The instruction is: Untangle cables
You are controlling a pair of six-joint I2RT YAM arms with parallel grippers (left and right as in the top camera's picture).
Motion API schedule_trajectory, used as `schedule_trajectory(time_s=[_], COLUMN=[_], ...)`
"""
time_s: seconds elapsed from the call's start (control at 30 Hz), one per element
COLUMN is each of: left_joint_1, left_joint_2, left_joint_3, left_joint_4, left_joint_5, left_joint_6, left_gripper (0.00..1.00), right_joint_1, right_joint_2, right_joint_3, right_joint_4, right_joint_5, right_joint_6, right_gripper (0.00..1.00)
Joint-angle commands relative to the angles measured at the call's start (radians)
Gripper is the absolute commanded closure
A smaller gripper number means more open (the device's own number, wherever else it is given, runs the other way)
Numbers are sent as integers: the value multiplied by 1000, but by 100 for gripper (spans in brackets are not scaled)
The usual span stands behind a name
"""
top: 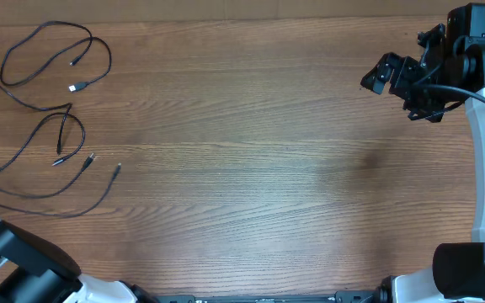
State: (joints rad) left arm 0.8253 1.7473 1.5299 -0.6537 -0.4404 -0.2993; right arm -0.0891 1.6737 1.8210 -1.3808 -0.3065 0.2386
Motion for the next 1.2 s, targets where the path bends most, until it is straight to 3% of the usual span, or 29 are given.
schedule_trajectory(time_s=[0.0, 0.03, 0.13, 0.2, 0.3, 0.33, 0.47, 0.63, 0.73, 0.83, 0.97, 1.17], left_joint_1=[33, 38, 43, 47, 50, 50, 45, 38, 38, 43, 68, 102], left_joint_2=[41, 47, 61, 63, 63, 63, 49, 32, 45, 71, 114, 196], left_joint_3=[-5, -5, -5, -5, -3, 0, 14, 20, 17, 17, 17, 16], left_joint_4=[22, 25, 31, 35, 52, 52, 45, 50, 50, 40, 10, 11], left_joint_5=[68, 78, 70, 65, 65, 65, 73, 193, 257, 208, 106, 161], left_joint_6=[68, 68, 68, 68, 90, 103, 120, 120, 120, 122, 150, 158], left_gripper=[74, 68, 70, 64, 34, 30, 32, 52, 42, 33, 32, 35], right_joint_1=[3, 3, 3, 3, 3, 3, 3, 3, 3, 3, 3, 3], right_joint_2=[-11, -11, -11, -11, -11, -11, -11, -11, -11, -11, -11, -11], right_joint_3=[-2, -2, -2, -2, -2, -2, -2, -2, -2, -2, -2, -2], right_joint_4=[4, 4, 4, 4, 4, 4, 4, 4, 4, 4, 4, 4], right_joint_5=[6, 6, 6, 6, 6, 6, 6, 6, 6, 6, 6, 6], right_joint_6=[-1, -1, -1, -1, -1, -1, -1, -1, -1, -1, -1, -1], right_gripper=[0, 0, 0, 0, 0, 0, 0, 0, 0, 0, 0, 0])
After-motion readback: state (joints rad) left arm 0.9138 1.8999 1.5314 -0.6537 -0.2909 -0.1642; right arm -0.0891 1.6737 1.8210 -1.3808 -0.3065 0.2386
